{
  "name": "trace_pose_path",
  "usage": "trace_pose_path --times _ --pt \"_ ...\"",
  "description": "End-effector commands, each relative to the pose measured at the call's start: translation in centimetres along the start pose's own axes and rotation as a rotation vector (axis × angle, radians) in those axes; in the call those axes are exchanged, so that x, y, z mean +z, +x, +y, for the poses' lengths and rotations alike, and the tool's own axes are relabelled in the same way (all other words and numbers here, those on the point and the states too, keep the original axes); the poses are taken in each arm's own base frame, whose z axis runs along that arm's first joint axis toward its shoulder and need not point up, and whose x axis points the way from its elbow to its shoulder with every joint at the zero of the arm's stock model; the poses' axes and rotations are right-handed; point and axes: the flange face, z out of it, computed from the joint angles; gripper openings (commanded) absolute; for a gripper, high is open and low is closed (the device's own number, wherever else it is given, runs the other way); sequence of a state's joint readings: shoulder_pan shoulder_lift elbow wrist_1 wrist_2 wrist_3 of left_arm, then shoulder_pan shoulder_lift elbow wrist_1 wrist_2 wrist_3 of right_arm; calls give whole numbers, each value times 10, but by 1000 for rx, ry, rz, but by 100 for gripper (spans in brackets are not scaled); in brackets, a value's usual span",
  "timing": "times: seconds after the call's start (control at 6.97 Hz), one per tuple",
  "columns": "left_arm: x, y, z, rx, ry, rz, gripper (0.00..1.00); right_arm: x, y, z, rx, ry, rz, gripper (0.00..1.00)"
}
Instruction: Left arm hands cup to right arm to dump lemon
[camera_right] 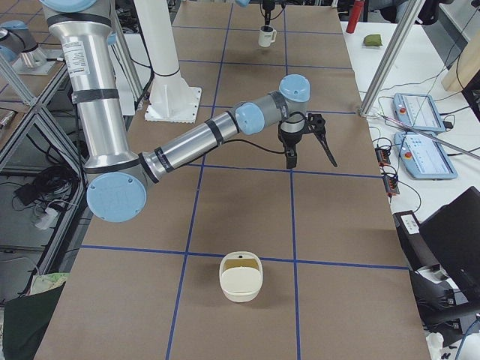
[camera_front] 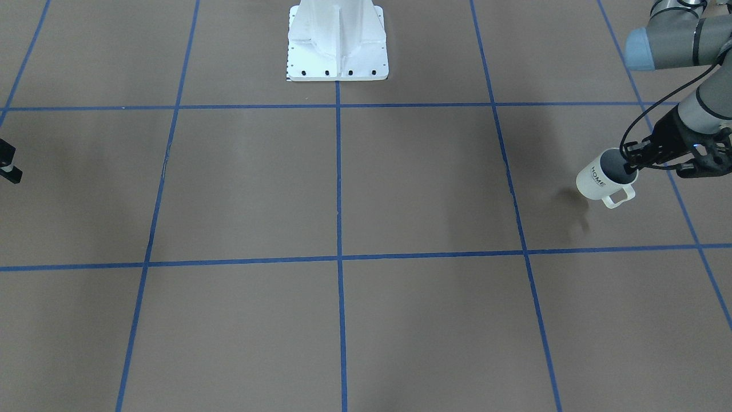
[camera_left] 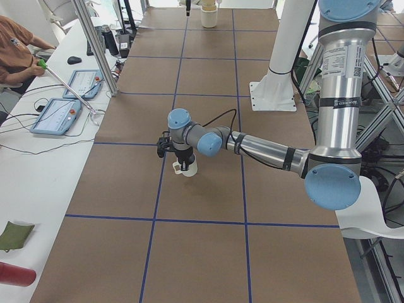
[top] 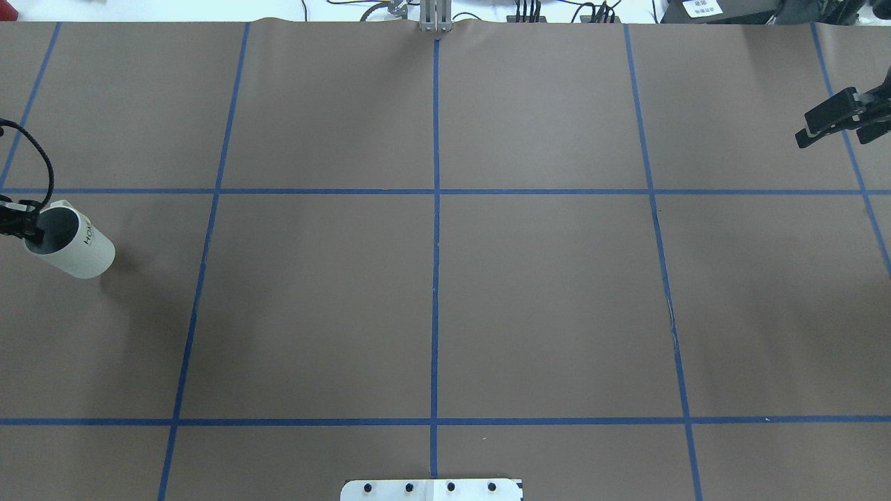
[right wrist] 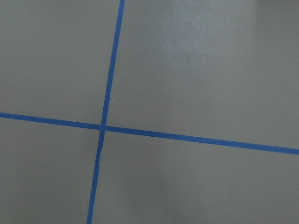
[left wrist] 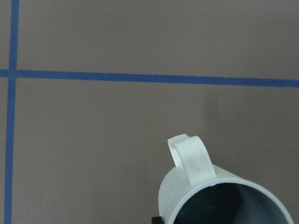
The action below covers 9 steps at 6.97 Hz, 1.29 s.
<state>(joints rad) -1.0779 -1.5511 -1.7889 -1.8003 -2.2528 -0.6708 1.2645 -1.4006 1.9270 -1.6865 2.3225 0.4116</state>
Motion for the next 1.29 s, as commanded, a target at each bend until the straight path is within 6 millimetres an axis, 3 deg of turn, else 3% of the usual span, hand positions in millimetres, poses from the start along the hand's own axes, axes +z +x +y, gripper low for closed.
trace_pose_path --times 0.0,0.14,0.29,0.43,0.72,0.86,1.15 --pt "15 1 8 -2 -26 -9 0 -8 -3 5 92 -84 43 100" --pt "18 -6 13 1 -34 -16 26 -19 -15 -4 125 -110 57 100" --pt "19 -7 13 3 -34 -18 84 -21 -13 -2 126 -108 62 100" --pt "15 -4 13 15 -24 -9 100 -19 -7 0 90 -114 66 100" --pt "-13 -1 14 112 15 37 100 -11 45 15 -92 -146 110 100" --pt "-37 -24 0 125 35 19 100 -11 73 16 -130 -158 128 100" --pt "-75 -50 -24 205 45 -16 100 -2 126 24 -177 -194 119 100"
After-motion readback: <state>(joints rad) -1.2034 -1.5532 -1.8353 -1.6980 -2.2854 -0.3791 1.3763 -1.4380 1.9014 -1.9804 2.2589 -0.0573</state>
